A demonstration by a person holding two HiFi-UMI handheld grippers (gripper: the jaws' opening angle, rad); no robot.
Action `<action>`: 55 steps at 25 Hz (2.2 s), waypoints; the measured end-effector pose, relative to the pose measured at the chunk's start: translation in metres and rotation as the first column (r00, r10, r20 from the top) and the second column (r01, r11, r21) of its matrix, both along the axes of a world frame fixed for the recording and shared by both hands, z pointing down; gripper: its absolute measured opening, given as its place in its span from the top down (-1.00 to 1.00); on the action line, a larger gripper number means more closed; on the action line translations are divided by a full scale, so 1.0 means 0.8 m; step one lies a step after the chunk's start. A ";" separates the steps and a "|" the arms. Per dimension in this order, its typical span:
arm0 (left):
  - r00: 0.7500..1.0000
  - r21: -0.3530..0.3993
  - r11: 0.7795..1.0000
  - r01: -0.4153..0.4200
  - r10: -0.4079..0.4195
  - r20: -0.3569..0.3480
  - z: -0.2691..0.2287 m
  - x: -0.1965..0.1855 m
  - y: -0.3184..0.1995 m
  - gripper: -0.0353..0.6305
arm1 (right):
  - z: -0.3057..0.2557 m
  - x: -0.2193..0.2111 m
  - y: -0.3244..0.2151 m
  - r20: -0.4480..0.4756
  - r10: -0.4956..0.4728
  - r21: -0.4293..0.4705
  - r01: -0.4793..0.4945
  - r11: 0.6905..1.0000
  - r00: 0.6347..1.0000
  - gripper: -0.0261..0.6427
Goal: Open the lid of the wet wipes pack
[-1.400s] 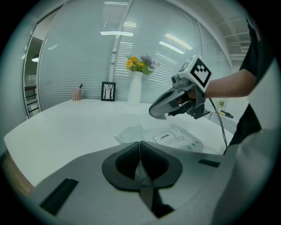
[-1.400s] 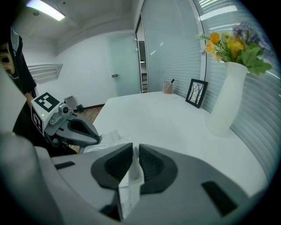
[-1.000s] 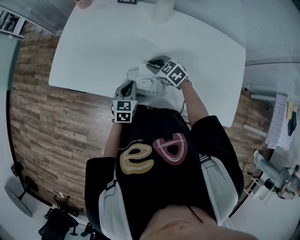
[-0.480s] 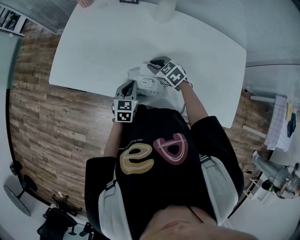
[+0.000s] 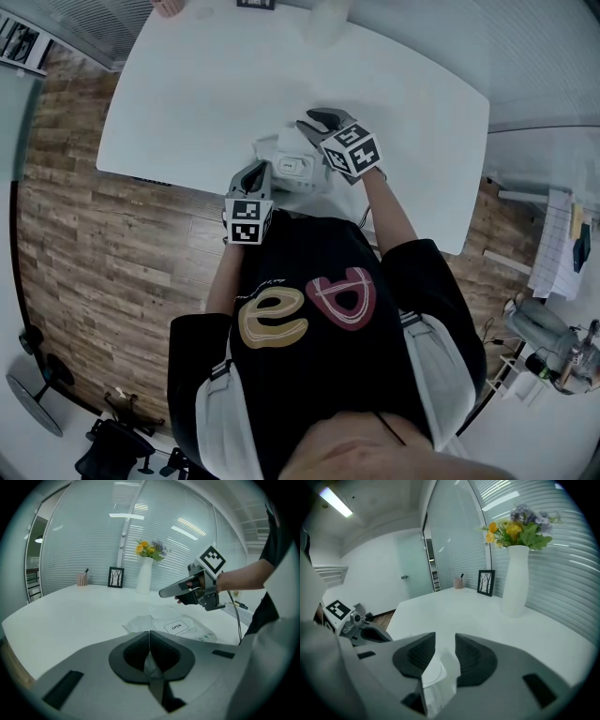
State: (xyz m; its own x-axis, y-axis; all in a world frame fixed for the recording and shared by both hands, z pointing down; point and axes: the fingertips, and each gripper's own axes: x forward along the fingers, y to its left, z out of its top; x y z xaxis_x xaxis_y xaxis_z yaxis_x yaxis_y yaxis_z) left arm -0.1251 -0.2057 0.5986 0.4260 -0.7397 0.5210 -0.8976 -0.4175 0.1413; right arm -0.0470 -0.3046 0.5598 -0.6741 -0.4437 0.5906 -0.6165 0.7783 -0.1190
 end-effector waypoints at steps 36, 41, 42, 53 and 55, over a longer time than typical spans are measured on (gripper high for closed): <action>0.966 0.047 0.985 0.167 -0.154 -0.210 -0.061 -0.026 -0.006 0.84 | -0.028 0.063 0.103 0.270 0.401 0.076 -0.435 0.897 0.875 0.50; 0.972 0.085 0.985 0.148 -0.129 -0.197 -0.068 -0.018 -0.005 0.84 | -0.033 0.065 0.111 0.281 0.401 0.095 -0.440 0.893 0.872 0.61; 0.975 0.092 0.985 0.146 -0.128 -0.183 -0.068 -0.017 -0.004 0.84 | -0.034 0.066 0.113 0.279 0.403 0.100 -0.444 0.890 0.871 0.66; 0.982 0.124 0.989 0.085 -0.062 -0.176 -0.074 0.001 0.009 0.84 | -0.039 0.060 0.127 0.251 0.399 0.142 -0.441 0.886 0.882 0.89; 0.984 0.127 0.989 0.075 -0.053 -0.170 -0.074 0.002 0.010 0.84 | -0.038 0.056 0.129 0.251 0.396 0.142 -0.438 0.888 0.883 0.89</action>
State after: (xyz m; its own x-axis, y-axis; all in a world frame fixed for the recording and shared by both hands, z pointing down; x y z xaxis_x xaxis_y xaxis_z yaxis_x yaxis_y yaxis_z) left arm -0.1234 -0.1976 0.5397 0.4478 -0.8259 0.3426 -0.8918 -0.3848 0.2380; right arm -0.0018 -0.2014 0.5291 -0.4997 -0.7997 0.3328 -0.8656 0.4751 -0.1581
